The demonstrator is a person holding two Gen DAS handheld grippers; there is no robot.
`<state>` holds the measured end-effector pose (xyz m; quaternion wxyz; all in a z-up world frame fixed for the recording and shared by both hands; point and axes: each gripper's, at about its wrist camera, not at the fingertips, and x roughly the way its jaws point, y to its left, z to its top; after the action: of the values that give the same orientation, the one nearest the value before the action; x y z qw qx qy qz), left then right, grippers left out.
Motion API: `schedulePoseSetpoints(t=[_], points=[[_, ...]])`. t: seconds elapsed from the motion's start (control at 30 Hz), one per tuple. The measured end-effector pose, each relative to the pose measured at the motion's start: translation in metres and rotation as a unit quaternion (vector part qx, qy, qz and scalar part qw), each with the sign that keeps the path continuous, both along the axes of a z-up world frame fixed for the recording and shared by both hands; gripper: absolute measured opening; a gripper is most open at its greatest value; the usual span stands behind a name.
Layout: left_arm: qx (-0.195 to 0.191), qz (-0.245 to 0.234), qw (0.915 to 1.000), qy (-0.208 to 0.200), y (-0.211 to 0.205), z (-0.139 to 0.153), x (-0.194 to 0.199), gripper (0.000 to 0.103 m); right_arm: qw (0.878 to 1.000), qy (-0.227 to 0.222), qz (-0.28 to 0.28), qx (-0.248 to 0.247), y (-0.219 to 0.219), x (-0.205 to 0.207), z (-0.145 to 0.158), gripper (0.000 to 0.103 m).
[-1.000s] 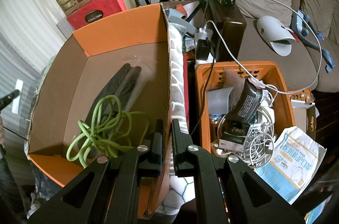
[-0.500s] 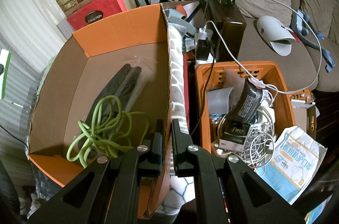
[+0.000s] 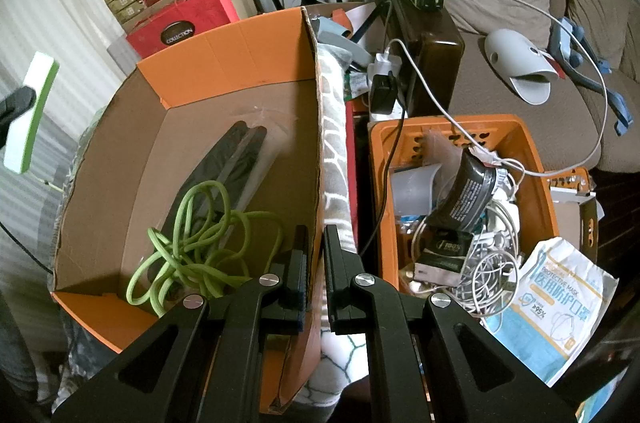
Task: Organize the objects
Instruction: 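Carry the green power bank with the left tool into the box and release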
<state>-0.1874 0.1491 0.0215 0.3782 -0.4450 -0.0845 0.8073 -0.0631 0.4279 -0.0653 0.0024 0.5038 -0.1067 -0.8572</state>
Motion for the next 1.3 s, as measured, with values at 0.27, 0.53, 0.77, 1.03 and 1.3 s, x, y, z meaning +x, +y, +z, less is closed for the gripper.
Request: schedulePoseSetpoints(t=[0.27, 0.53, 0.77, 1.03, 1.3], points=[[-0.021, -0.005, 0.9997, 0.009, 0.029, 0.006, -0.004, 0.021, 1.0, 0.0, 0.0, -0.001, 0.0, 0.0, 0.0, 0.006], [-0.105, 0.0, 0.9943, -0.016, 0.051, -0.054, -0.016, 0.021, 1.0, 0.0, 0.0, -0.001, 0.0, 0.0, 0.0, 0.006], [-0.17, -0.001, 0.985, -0.03, 0.068, -0.097, -0.015, 0.021, 1.0, 0.0, 0.0, 0.001, 0.0, 0.0, 0.0, 0.006], [-0.237, -0.008, 0.9702, -0.052, 0.093, -0.12, -0.017, 0.021, 1.0, 0.0, 0.0, 0.0, 0.001, 0.0, 0.0, 0.006], [-0.272, -0.016, 0.9602, -0.06, 0.103, -0.134, -0.02, 0.021, 1.0, 0.0, -0.001, 0.0, 0.001, 0.0, 0.0, 0.006]])
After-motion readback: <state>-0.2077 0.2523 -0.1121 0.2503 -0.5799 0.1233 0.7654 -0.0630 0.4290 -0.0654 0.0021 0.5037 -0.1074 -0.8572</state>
